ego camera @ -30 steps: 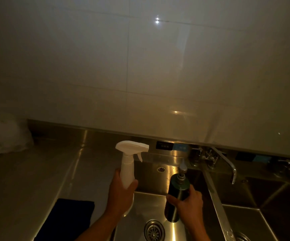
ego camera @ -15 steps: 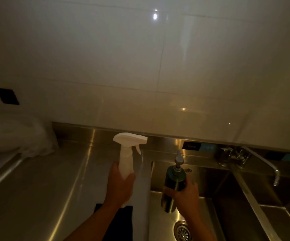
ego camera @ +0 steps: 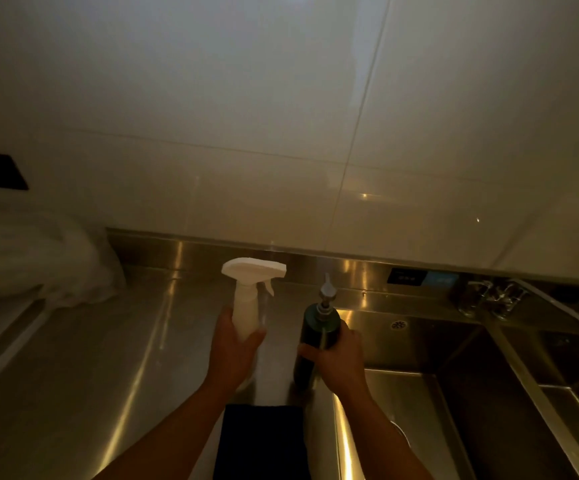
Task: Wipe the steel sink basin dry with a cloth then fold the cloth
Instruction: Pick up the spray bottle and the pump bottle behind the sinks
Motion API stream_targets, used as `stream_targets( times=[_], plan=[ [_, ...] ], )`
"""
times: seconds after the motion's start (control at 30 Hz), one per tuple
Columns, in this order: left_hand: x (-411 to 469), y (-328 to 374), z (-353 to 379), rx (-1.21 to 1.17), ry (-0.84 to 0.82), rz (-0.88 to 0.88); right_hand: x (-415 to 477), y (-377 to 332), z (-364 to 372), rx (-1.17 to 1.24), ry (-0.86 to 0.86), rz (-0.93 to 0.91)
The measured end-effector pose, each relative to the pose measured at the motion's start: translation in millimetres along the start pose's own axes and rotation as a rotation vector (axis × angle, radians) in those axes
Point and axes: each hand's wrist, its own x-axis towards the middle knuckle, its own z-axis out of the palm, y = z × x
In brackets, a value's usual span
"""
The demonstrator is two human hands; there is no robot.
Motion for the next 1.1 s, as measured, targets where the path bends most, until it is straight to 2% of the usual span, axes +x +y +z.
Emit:
stream_targets(
  times=[0.23,0.5,1.1],
  plan=[
    [8.3,-17.3,8.1,0.026,0.032,-0.049,4.7,10.6,14.1,-0.001,-0.029,0.004],
    [14.6,-30.8,7.3,0.056,0.028,-0.025,7.5,14.2,26.7,-0.023,-0.050,-0.020],
    [23.7,-65.1,14.4,0.190,-0.081,-0.008,13.5,38.2,23.9,-0.088,-0.058,-0.036]
  ],
)
